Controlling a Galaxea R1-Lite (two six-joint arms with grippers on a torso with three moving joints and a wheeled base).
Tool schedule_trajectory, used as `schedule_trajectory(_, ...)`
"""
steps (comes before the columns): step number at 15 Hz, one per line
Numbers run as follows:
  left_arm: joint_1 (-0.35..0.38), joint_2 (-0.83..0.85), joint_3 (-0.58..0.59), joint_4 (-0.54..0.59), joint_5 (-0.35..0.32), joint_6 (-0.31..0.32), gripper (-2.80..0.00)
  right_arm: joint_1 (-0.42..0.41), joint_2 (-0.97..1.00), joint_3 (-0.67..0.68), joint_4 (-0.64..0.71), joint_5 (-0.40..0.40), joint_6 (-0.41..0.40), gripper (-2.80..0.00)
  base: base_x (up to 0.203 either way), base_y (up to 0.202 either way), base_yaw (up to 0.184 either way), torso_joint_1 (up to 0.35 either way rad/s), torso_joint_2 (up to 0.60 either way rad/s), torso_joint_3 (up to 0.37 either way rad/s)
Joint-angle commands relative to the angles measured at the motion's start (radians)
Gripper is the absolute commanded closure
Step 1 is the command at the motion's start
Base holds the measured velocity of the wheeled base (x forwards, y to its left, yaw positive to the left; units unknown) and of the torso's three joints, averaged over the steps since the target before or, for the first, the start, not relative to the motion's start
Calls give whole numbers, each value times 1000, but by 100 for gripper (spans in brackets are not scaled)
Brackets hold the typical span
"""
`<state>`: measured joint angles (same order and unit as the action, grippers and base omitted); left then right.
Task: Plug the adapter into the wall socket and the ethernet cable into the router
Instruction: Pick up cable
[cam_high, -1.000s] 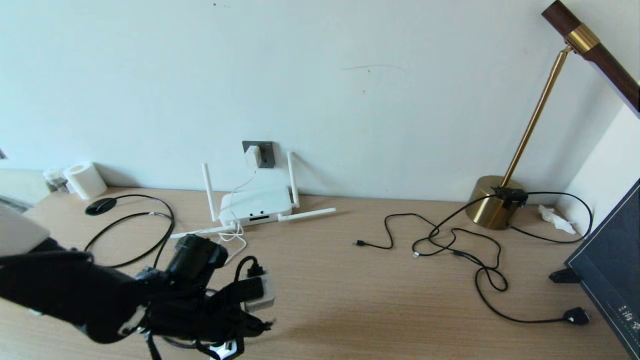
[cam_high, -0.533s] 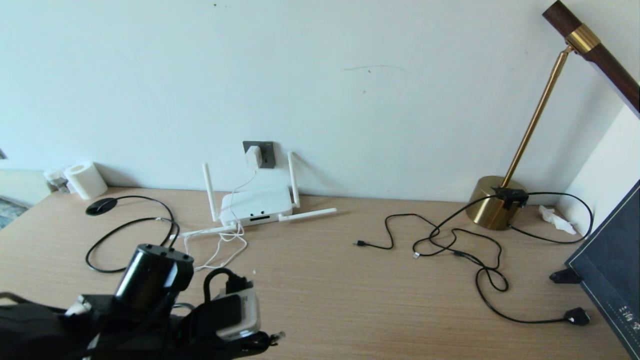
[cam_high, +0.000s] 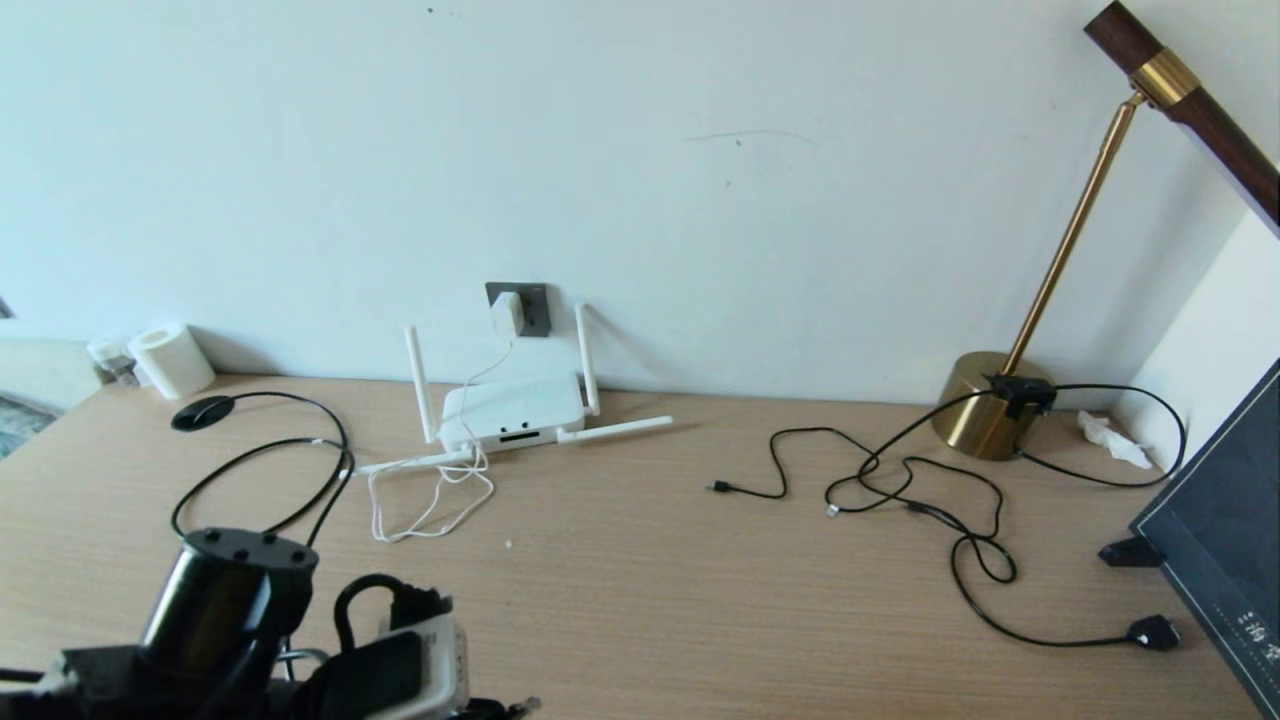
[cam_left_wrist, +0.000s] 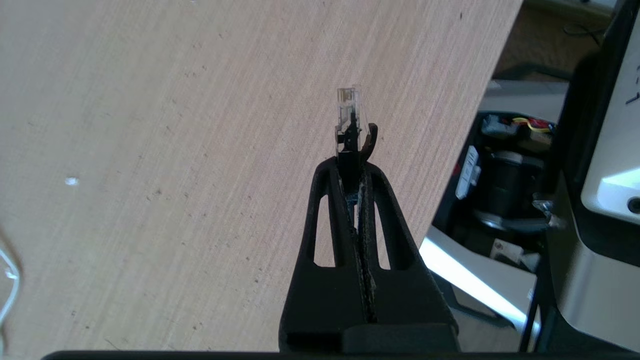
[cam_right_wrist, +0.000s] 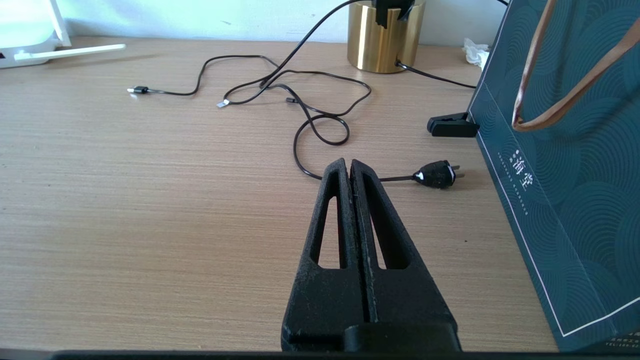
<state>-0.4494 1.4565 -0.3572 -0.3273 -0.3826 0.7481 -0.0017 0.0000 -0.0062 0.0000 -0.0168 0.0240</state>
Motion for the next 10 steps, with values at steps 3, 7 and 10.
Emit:
schedule_trajectory(3,0,53,-6,-118,-14,-26,0,0,0,0,0,0,1,0,0,0,0,0,0,0)
schedule_trajectory(7,1,213,-63,-264,-12,-58,0,0,0,0,0,0,-4,0,0,0,0,0,0,0)
schedule_trajectory(10,1,282,-231,-331,4,-120,0,0,0,3,0,8,-53,0,0,0,0,0,0,0)
